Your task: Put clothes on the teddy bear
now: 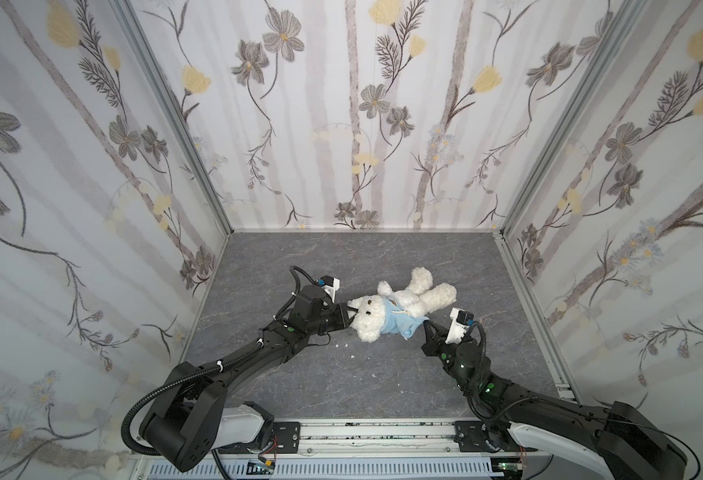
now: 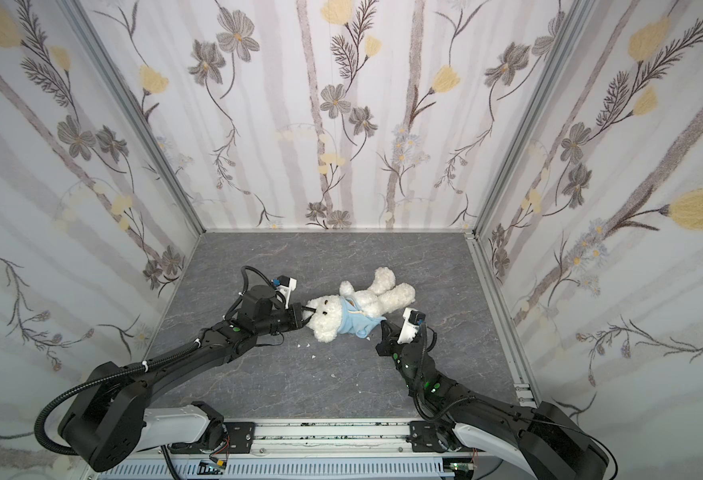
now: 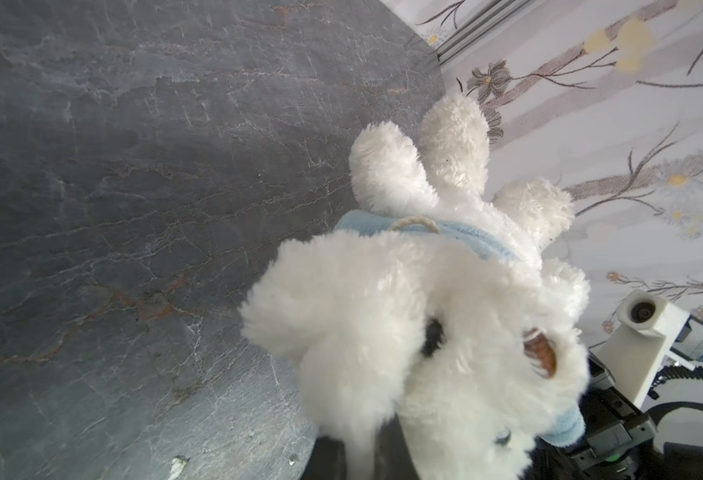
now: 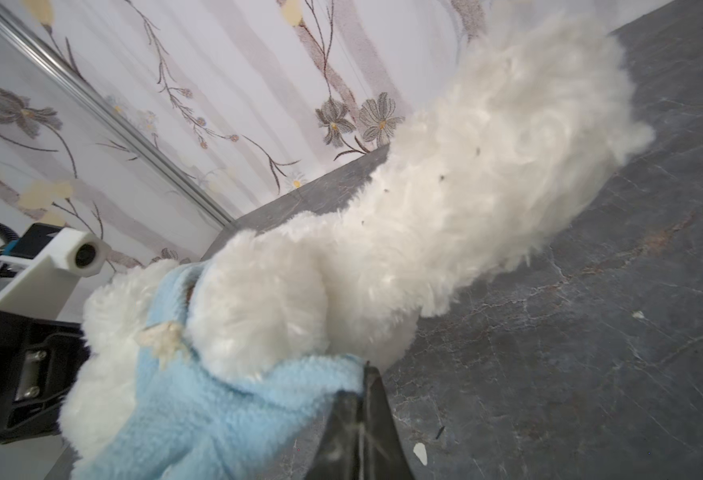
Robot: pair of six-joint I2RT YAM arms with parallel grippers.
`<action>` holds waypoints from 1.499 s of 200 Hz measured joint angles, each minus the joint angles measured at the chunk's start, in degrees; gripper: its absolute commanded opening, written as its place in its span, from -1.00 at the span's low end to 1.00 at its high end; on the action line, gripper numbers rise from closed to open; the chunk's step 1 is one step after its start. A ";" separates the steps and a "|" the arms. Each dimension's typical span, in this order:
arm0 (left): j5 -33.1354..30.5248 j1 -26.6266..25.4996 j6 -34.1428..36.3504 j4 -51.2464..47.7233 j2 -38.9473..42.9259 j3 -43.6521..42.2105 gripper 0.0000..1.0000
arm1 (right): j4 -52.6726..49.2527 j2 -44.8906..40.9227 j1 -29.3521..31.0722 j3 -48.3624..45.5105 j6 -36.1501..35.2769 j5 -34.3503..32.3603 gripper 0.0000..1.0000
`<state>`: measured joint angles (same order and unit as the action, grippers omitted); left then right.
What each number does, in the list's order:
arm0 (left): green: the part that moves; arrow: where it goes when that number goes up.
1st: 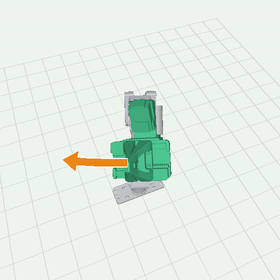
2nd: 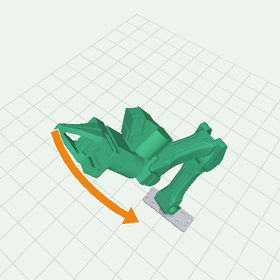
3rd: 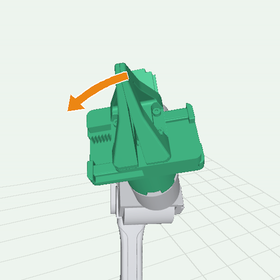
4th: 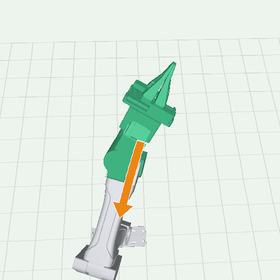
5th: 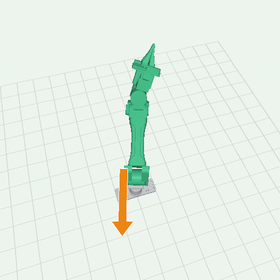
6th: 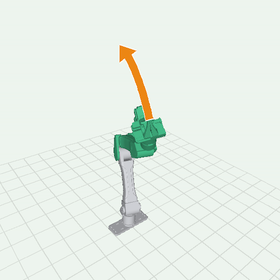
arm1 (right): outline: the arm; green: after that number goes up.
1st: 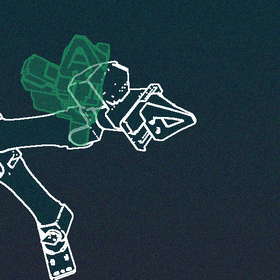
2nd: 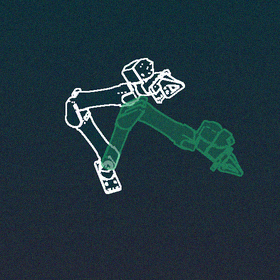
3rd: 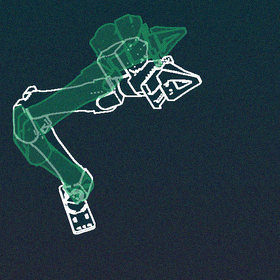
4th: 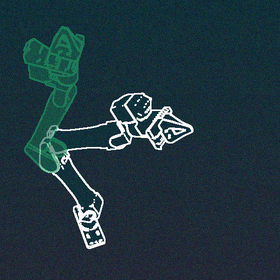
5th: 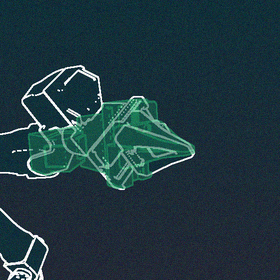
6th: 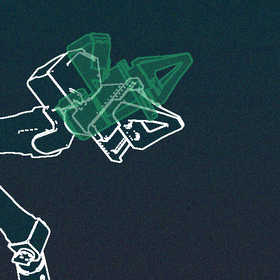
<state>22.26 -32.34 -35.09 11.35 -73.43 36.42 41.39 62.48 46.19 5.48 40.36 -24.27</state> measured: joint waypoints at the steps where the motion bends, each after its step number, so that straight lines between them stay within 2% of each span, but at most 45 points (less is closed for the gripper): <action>1: -0.09 -0.04 0.17 -0.02 0.02 0.00 -1.00 | -0.07 0.00 -0.02 -0.02 0.09 -0.07 -1.00; 38: -3.58 -1.22 7.13 -0.92 0.76 -0.55 -1.00 | -0.57 0.98 -2.05 -1.44 4.24 1.16 -1.00; 99: -10.10 -4.55 12.66 -2.58 0.63 0.13 -1.00 | 4.24 5.18 -5.33 -2.64 0.09 8.02 -1.00; 130: -14.95 -5.73 16.37 -2.62 0.50 -0.85 -1.00 | 5.22 0.11 -6.88 -4.76 -0.37 13.62 -1.00; 164: -19.65 -7.67 18.91 -2.12 -1.01 -0.57 -1.00 | 3.43 -5.75 -8.04 -5.20 -0.37 15.72 -1.00; 191: -20.52 -8.85 19.85 -1.51 -1.73 -0.07 -1.00 | -0.66 -6.19 -9.88 -4.68 1.66 15.61 -1.00; 223: -18.95 -8.63 17.70 -0.28 -0.92 -0.35 -1.00 | -2.16 0.24 -10.73 -1.07 -0.94 17.57 -1.00; 270: -15.98 -7.67 10.08 4.87 -3.74 -1.29 -1.00 | -3.67 13.64 -8.24 6.01 -10.51 27.63 -0.47; 286: -15.65 -7.67 9.27 5.31 -4.44 -1.29 -1.00 | -6.88 13.53 -7.67 6.54 -12.07 29.62 -0.29; 300: -15.56 -7.61 9.20 5.66 -4.44 -1.29 -1.00 | -11.47 10.10 -7.58 6.97 -13.49 29.94 -0.19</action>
<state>6.70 -39.94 -25.89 17.02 -77.87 35.14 29.91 72.58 38.61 12.45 26.87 5.67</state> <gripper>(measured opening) 0.067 0.375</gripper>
